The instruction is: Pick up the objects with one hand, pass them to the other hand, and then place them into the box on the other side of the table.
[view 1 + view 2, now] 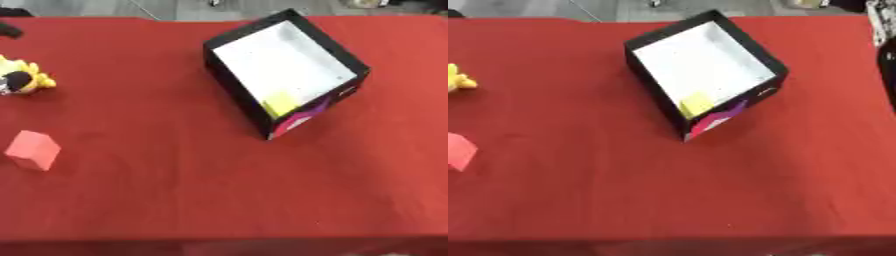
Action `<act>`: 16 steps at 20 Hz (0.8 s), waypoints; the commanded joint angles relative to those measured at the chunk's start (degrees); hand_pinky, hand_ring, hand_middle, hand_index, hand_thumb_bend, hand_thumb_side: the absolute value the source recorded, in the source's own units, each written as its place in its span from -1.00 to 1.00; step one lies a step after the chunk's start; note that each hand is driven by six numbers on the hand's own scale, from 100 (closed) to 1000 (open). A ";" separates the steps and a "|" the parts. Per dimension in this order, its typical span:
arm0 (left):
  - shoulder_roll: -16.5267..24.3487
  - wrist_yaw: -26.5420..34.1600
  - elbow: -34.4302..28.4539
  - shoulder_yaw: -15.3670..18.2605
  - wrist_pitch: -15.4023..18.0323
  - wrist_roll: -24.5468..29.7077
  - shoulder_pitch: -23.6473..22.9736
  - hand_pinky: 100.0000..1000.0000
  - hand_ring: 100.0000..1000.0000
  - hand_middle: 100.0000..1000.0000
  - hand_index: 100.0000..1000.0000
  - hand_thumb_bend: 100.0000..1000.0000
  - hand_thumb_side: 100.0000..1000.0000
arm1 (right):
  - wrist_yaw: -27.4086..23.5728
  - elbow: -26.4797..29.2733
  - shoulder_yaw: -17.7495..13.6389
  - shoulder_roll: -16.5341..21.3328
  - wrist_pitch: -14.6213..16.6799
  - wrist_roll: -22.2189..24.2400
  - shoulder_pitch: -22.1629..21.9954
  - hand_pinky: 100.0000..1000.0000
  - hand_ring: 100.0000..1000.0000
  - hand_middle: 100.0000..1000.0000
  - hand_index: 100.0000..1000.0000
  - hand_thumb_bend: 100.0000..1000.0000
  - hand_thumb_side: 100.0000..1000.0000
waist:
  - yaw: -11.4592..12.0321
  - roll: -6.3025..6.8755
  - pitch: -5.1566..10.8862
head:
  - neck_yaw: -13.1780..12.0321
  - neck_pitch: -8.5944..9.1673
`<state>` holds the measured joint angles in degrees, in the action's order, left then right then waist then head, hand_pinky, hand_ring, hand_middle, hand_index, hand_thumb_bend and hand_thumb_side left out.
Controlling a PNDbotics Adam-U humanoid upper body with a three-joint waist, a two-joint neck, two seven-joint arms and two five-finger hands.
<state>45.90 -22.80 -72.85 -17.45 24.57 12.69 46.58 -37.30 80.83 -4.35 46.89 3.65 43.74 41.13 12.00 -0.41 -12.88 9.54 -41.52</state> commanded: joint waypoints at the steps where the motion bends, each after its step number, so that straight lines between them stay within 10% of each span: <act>1: 3.90 0.84 -0.30 1.46 1.74 3.21 1.32 0.76 0.63 0.42 0.66 0.00 0.46 | -0.35 0.23 -1.17 2.97 0.39 -0.30 0.32 1.00 1.00 1.00 1.00 -1.00 -0.18 | 0.05 0.93 1.44 | -1.23 0.94; 16: 8.28 1.17 -0.84 -0.34 12.37 18.03 3.22 0.77 0.70 0.48 0.63 0.35 0.20 | 0.92 0.11 -1.80 3.53 1.68 -0.82 -0.72 1.00 1.00 1.00 1.00 -1.00 -0.18 | 0.29 0.68 0.75 | -2.43 1.89</act>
<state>51.87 -21.94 -73.25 -18.24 35.49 28.49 48.52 -36.60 80.52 -5.22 47.76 5.03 42.92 39.76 12.21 -0.41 -12.93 7.22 -40.31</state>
